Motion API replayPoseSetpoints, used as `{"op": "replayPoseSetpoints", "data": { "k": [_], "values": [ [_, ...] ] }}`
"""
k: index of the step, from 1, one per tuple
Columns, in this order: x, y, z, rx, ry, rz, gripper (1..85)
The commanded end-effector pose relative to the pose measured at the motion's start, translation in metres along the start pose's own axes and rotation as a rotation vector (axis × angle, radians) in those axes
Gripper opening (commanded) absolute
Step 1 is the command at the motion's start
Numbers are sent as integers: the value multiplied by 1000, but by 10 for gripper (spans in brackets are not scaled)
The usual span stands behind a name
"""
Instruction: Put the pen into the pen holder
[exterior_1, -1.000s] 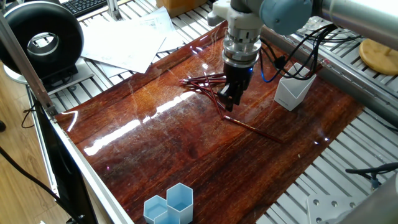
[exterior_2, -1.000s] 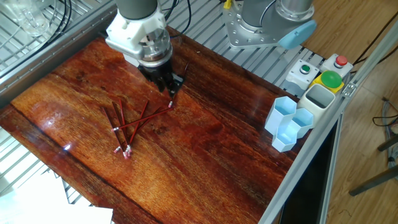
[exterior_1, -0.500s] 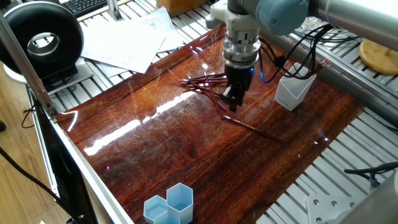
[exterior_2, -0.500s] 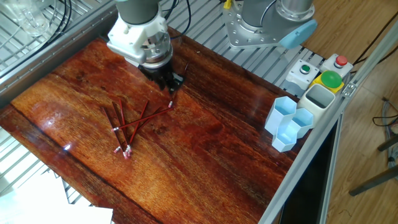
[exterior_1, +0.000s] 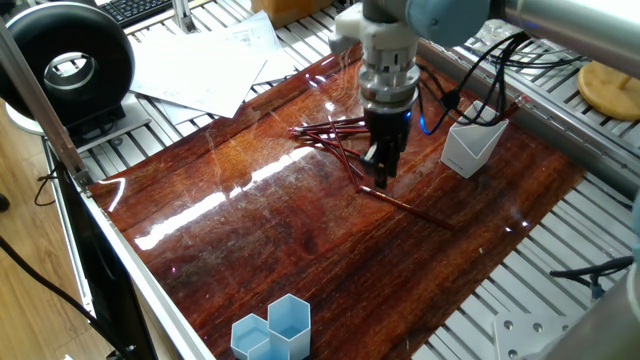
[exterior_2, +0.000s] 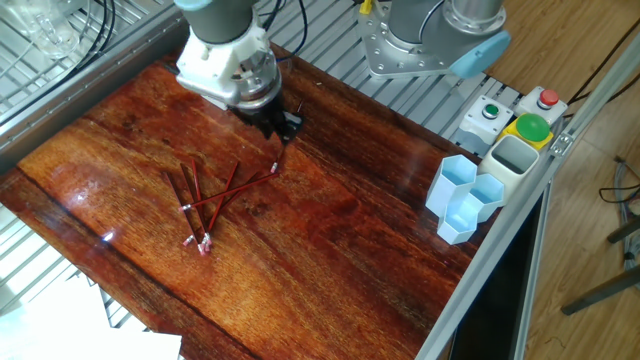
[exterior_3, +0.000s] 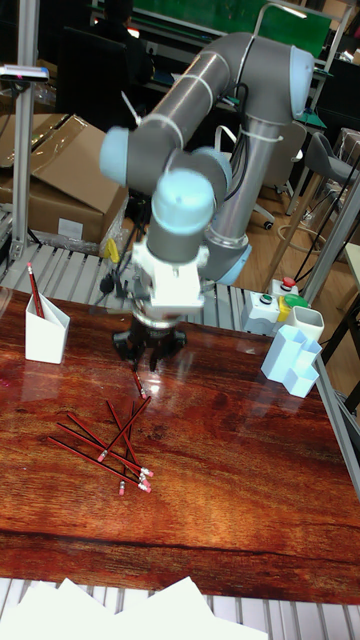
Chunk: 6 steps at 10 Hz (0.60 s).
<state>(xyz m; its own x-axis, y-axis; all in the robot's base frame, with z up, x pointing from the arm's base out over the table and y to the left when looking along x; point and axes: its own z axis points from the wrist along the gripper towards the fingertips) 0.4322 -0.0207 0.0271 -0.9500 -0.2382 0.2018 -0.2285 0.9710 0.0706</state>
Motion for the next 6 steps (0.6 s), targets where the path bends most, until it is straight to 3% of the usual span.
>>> {"op": "replayPoseSetpoints", "data": {
  "k": [1, 2, 3, 6],
  "values": [
    [-17, 9, 45, 34, 22, 16, 337],
    [-2, 8, 49, 42, 99, 0, 337],
    [11, 3, 44, 65, 143, -18, 330],
    [19, 5, 19, 66, 173, -12, 307]
  ]
}}
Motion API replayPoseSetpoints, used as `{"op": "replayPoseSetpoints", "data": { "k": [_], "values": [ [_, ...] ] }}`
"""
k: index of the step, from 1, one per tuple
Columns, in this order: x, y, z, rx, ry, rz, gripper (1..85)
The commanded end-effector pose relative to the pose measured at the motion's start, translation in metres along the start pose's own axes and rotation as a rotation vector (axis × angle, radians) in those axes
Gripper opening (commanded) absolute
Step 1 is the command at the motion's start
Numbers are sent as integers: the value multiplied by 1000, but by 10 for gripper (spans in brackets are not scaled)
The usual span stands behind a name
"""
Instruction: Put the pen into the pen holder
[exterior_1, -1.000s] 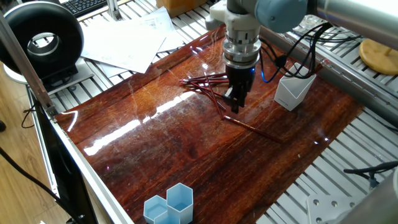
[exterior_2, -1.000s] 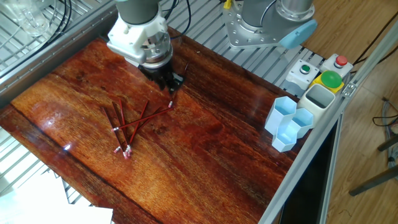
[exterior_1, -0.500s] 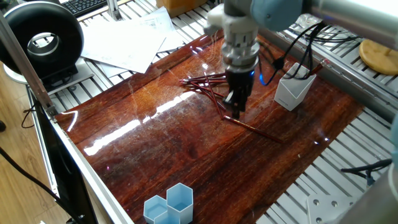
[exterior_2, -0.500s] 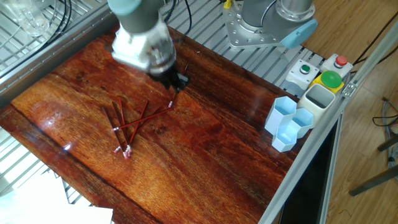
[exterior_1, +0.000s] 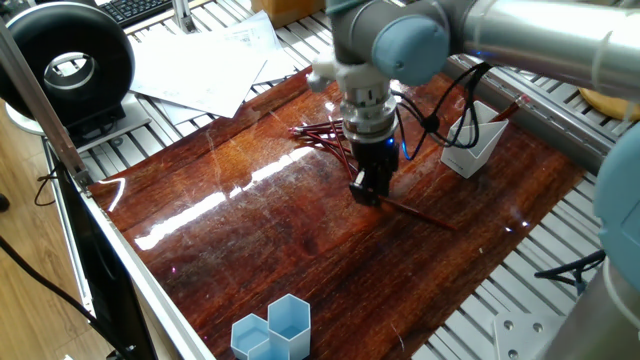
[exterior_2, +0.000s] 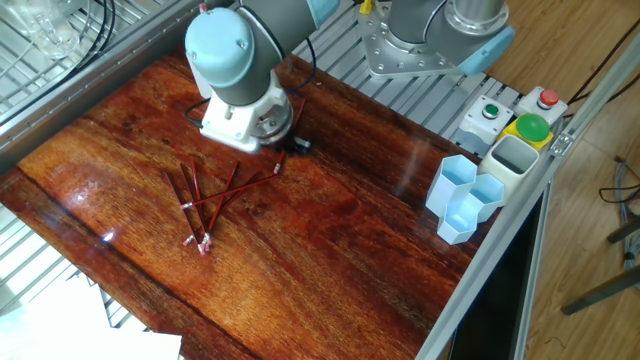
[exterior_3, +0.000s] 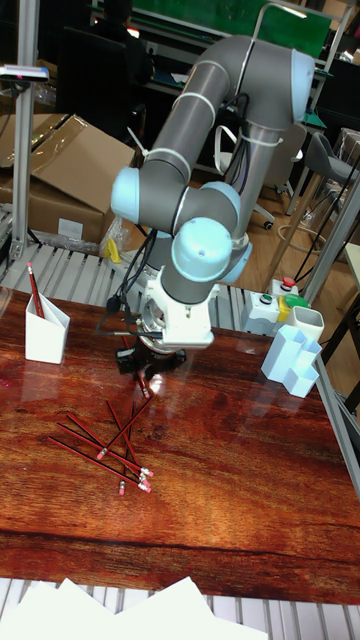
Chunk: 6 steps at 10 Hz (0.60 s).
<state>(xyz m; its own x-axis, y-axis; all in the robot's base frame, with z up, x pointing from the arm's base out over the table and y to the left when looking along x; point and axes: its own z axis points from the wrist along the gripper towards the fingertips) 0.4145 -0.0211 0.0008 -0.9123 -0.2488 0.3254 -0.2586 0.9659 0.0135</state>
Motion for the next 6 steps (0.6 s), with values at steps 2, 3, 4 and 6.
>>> {"op": "replayPoseSetpoints", "data": {
  "k": [2, 3, 4, 6],
  "values": [
    [7, 5, -11, -2, 31, 8, 307],
    [5, 4, -10, -1, 30, 6, 307],
    [1, 3, -6, 3, 30, 6, 310],
    [-8, -1, 3, 20, 30, 4, 310]
  ]
}}
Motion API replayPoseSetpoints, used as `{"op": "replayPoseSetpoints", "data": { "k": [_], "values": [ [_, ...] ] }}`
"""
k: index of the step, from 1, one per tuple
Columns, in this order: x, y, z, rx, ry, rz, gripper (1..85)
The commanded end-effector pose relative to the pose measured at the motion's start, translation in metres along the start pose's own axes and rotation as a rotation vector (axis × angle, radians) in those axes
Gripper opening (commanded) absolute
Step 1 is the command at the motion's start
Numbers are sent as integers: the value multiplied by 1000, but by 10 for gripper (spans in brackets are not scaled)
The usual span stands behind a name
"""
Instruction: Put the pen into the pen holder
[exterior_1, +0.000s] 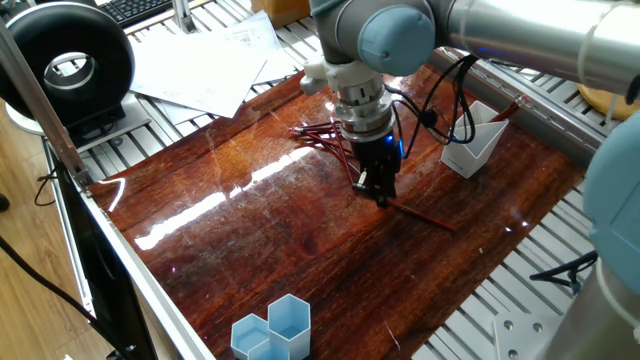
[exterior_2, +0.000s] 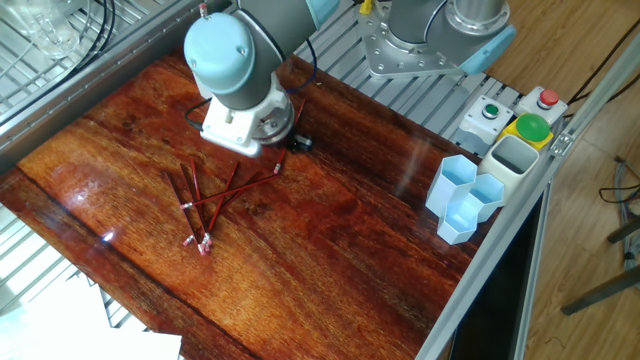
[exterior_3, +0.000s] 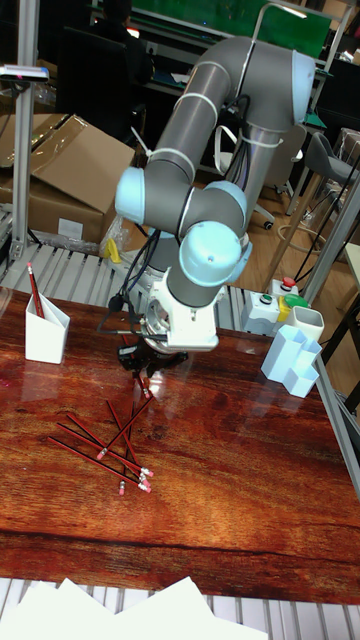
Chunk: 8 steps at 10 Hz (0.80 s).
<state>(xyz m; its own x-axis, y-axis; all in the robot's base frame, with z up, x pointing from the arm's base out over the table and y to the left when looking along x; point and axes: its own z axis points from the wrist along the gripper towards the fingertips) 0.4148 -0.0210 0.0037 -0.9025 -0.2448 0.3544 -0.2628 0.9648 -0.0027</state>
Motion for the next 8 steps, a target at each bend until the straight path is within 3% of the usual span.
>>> {"op": "replayPoseSetpoints", "data": {
  "k": [1, 2, 3, 4, 5, 8],
  "values": [
    [-12, -4, 10, 16, 1, 1, 307],
    [-13, -9, 13, 36, 14, 10, 217],
    [-10, -19, 2, 94, 42, 31, 10],
    [1, -17, -27, 72, 88, -1, 10],
    [8, -17, -41, 25, 72, -12, 10],
    [32, -49, -65, 70, 80, -43, 10]
  ]
}}
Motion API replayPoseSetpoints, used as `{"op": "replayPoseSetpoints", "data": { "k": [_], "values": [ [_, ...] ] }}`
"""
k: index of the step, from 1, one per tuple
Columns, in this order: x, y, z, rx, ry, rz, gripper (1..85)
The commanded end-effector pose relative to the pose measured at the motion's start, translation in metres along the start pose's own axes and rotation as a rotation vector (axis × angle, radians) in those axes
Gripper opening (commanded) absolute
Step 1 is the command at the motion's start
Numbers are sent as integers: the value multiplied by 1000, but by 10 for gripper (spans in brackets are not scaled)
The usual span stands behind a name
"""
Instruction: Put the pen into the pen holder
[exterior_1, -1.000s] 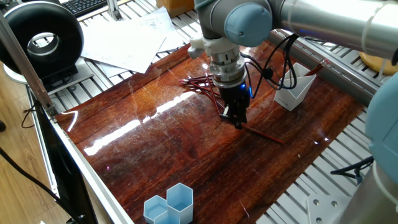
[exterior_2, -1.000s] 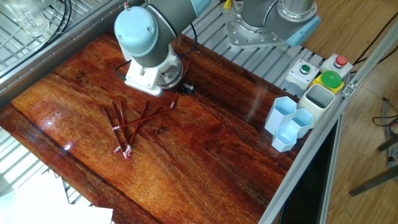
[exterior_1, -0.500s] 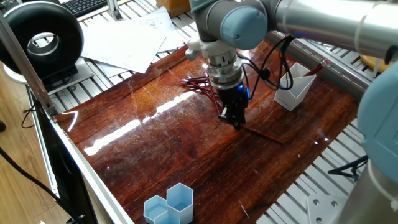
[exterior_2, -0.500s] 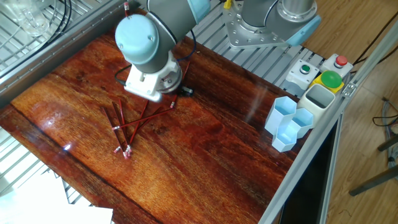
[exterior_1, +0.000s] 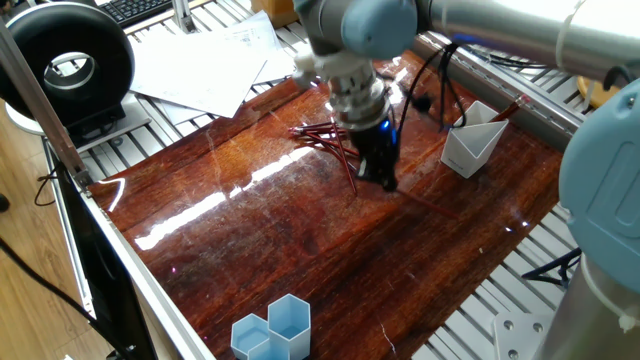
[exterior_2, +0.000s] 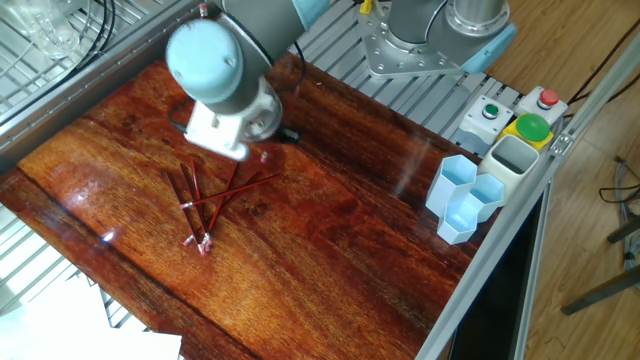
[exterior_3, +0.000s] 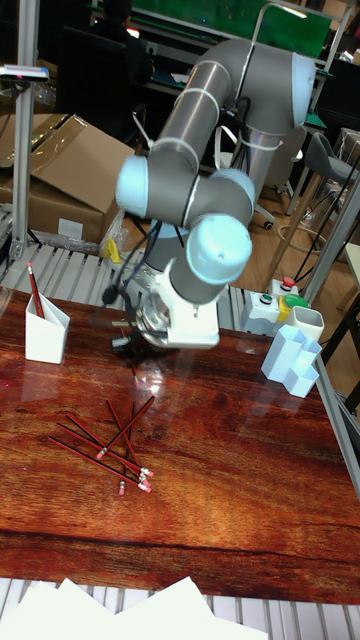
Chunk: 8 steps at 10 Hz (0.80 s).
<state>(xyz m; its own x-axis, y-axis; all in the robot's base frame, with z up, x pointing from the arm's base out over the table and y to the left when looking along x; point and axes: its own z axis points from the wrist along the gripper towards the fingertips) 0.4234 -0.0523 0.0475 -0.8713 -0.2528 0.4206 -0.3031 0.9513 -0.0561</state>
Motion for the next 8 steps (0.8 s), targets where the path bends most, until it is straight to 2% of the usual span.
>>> {"op": "replayPoseSetpoints", "data": {
  "k": [1, 3, 4, 5, 6, 7, 8],
  "values": [
    [31, -35, -35, 34, -11, -60, 10],
    [34, -49, -47, 51, -109, -122, 10],
    [36, -60, -50, 92, -135, -146, 10],
    [43, -68, -51, 121, -131, -158, 10],
    [58, -70, -50, 109, -89, -125, 10],
    [59, -70, -48, 92, -87, -98, 10],
    [52, -48, -48, 9, -118, -79, 10]
  ]
}}
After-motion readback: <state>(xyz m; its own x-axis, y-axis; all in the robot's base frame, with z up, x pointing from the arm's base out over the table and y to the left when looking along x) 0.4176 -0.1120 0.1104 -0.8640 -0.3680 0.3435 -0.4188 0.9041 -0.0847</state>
